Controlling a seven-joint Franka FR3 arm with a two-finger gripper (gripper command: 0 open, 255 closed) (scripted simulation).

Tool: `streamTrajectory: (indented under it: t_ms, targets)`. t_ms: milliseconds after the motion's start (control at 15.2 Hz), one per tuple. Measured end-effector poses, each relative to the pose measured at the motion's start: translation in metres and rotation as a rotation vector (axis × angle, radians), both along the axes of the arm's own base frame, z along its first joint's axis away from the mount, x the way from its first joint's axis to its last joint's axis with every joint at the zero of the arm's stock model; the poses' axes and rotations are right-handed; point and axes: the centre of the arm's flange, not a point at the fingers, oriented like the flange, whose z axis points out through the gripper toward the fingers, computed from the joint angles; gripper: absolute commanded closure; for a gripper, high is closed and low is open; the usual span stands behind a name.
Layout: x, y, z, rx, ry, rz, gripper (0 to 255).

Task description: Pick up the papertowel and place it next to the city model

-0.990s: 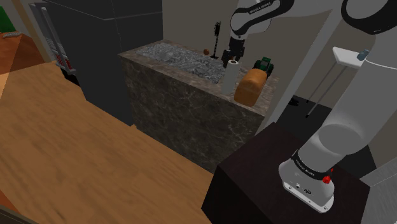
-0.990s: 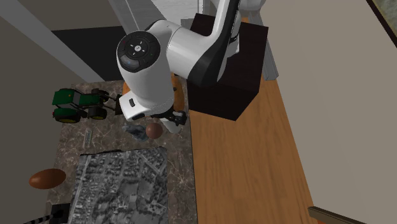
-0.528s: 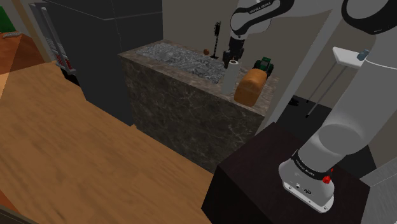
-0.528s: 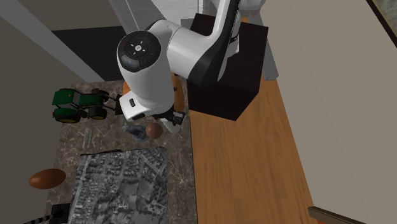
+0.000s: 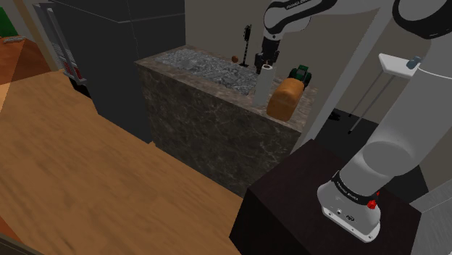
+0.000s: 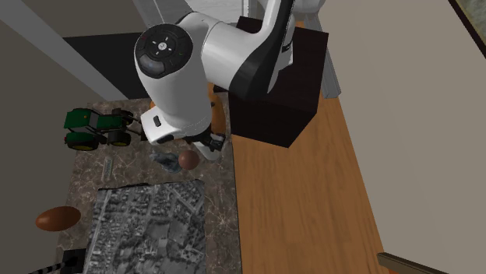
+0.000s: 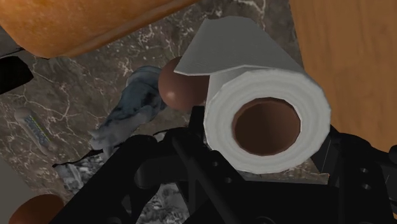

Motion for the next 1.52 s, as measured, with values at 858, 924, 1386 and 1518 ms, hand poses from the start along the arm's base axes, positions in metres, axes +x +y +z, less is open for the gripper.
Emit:
streamTrajectory:
  t_ms: [858, 924, 1386, 1518]
  targets:
    - [0.000, 0.000, 0.069, 0.000, 0.000, 0.000, 255]
    - [0.000, -0.001, 0.074, 0.000, 0.000, 0.000, 255]
    - [-0.001, -0.001, 0.110, 0.000, 0.000, 0.000, 255]
    - [-0.001, 0.000, 0.119, 0.000, 0.000, 0.000, 255]
